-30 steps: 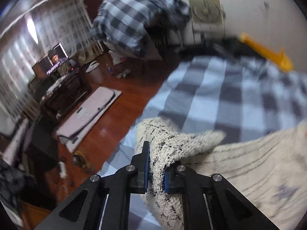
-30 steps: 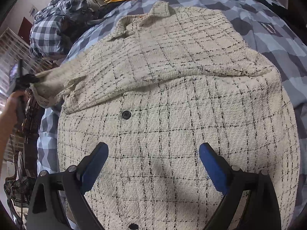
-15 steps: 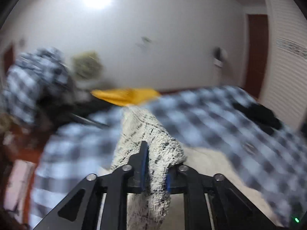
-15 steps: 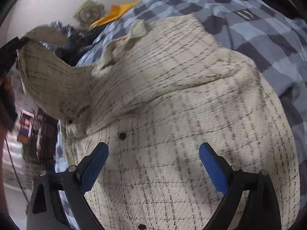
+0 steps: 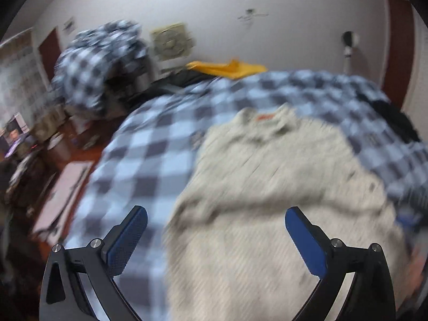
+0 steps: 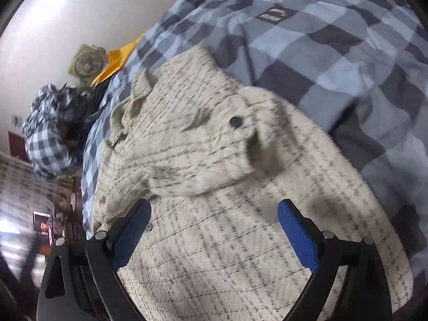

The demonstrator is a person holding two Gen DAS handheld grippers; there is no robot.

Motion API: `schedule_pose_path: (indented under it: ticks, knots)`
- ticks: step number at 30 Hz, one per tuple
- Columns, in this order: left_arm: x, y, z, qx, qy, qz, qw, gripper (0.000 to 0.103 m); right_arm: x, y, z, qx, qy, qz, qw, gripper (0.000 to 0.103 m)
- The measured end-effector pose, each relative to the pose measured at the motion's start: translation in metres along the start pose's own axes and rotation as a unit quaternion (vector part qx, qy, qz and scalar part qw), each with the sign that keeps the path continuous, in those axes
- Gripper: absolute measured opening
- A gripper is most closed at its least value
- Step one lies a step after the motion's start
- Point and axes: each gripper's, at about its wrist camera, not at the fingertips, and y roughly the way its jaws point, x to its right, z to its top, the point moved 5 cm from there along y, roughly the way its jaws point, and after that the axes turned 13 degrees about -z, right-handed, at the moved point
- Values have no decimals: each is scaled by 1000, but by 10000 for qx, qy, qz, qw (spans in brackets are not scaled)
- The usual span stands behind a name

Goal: Fold small clothes
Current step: 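Open the left tool to release the sleeve and withdraw, then grasp the folded sleeve near the buttons with the right tool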

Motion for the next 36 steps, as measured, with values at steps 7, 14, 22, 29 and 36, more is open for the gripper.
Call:
schedule_pose_path:
  ticks: [7,14,22,29,36]
  knots:
    - [-46,-59,-86,-96,-1064,-82,9942,103,37,3,32,5,570,38,9984,94]
    - [-51,-52,-81,-74,-1025,-189,9945,103,-22,54,50,-900,-195,84,9957,94]
    - [-48,-37,-85,-400,-1208,-486,9907,103,-49,80,35,-1236,-1620,-1330,9699,25]
    - [-41,-39,-83,-399,-1191,-556,9905,103,-83,27,35,-1044,-2388,-1452,9545,14]
    - [-43,-38,-87,-484,-1270,-599,9889,103,-93,-6,29,-1262,-2575,-1188,9506,14]
